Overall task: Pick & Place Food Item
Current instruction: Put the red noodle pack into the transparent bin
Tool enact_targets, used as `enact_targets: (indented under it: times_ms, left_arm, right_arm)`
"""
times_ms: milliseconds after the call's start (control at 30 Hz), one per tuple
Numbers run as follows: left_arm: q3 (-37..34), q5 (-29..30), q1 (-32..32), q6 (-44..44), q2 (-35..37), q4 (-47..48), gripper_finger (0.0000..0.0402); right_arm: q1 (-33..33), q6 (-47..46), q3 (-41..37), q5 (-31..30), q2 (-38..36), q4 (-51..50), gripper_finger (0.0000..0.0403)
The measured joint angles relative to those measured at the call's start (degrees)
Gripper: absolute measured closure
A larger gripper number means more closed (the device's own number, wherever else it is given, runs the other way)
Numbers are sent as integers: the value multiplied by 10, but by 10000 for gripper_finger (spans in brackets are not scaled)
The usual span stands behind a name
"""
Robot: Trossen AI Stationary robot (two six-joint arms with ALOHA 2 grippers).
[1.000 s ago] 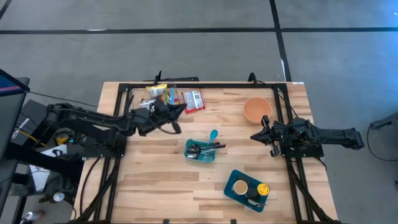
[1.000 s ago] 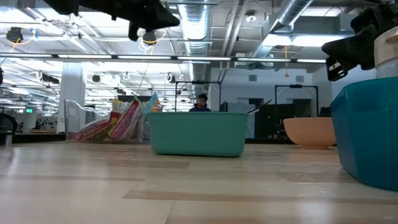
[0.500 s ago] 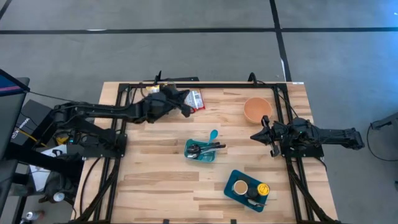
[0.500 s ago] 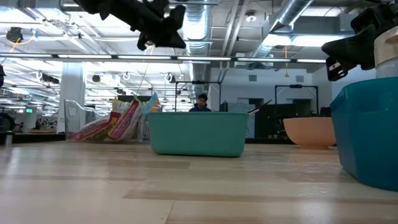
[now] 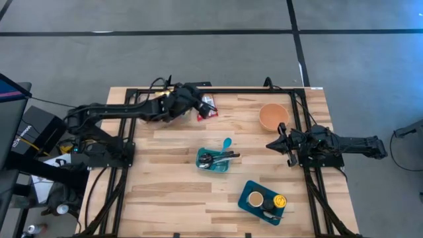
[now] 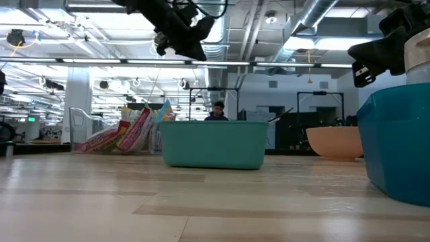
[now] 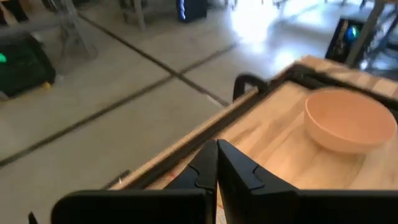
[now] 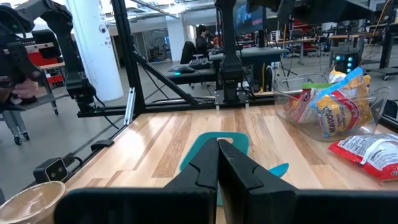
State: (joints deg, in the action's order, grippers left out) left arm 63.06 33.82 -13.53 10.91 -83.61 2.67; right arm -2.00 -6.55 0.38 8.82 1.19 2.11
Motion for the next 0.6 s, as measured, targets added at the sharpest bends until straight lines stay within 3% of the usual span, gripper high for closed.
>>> enact_targets:
  times_ms: [200, 600]
  left_arm:
    - [78, -59, -21, 34, -50, 92, 402]
    - [179, -104, -43, 65, -143, 193, 402]
  right_arm:
    - [0, 0, 0, 1, 0, 0, 403]
    - [0, 0, 0, 0, 0, 0, 403]
